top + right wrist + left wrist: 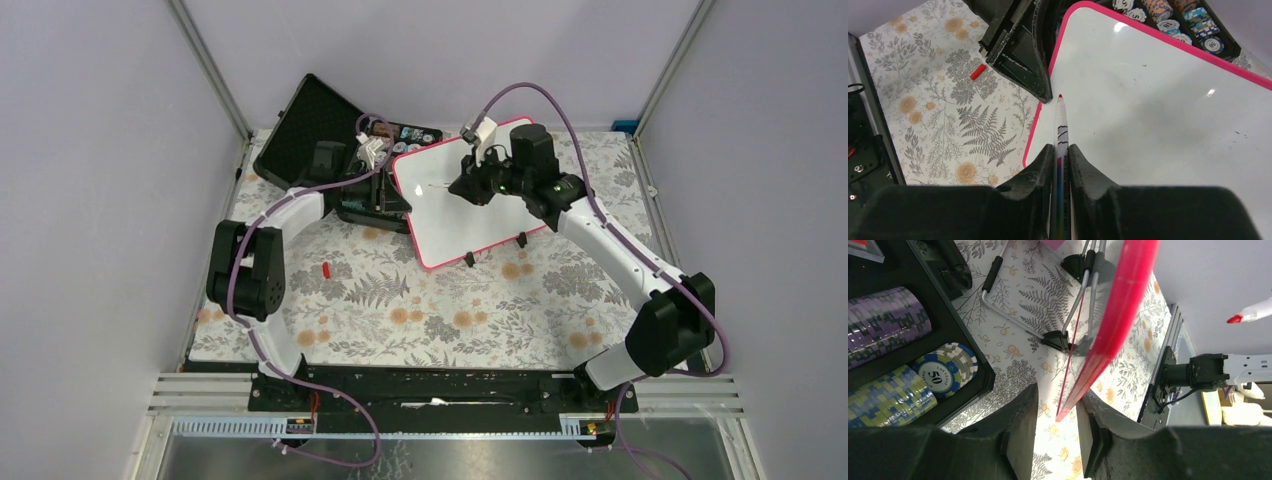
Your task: Write a sentence on the whiteboard
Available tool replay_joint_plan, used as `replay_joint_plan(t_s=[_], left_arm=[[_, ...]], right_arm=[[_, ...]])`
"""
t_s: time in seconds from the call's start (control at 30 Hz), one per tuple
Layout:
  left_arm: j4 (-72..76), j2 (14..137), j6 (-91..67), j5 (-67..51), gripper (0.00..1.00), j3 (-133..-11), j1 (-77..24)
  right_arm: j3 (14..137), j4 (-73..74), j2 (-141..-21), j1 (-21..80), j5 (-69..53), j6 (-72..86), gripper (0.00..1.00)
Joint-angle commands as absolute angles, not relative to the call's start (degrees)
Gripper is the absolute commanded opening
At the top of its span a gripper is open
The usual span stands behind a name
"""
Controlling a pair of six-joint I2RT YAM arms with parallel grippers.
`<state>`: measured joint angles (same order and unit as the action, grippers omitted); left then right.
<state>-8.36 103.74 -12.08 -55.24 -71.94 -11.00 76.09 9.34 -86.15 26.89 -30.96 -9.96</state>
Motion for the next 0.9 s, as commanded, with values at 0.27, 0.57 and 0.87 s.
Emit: replay_joint_plan(t_s=[0.27, 0.57, 0.87], left_arm=[[8.83, 100.01, -20.13, -57.79, 0.23, -68.29, -11.03], [9.22, 100.1, -20.1, -57.44, 0.05, -67.9, -11.25], [9.32, 100.17, -19.89, -57.33, 0.0, -67.76, -11.61]], right_arm=[[77.26, 5.86, -85.47, 34.23, -14.58, -14.52, 0.0], [81.31, 6.01, -88.84, 36.96, -12.25, -14.85, 0.0], [85.49, 6.11, -93.14, 37.91, -10.65, -15.37, 0.0]])
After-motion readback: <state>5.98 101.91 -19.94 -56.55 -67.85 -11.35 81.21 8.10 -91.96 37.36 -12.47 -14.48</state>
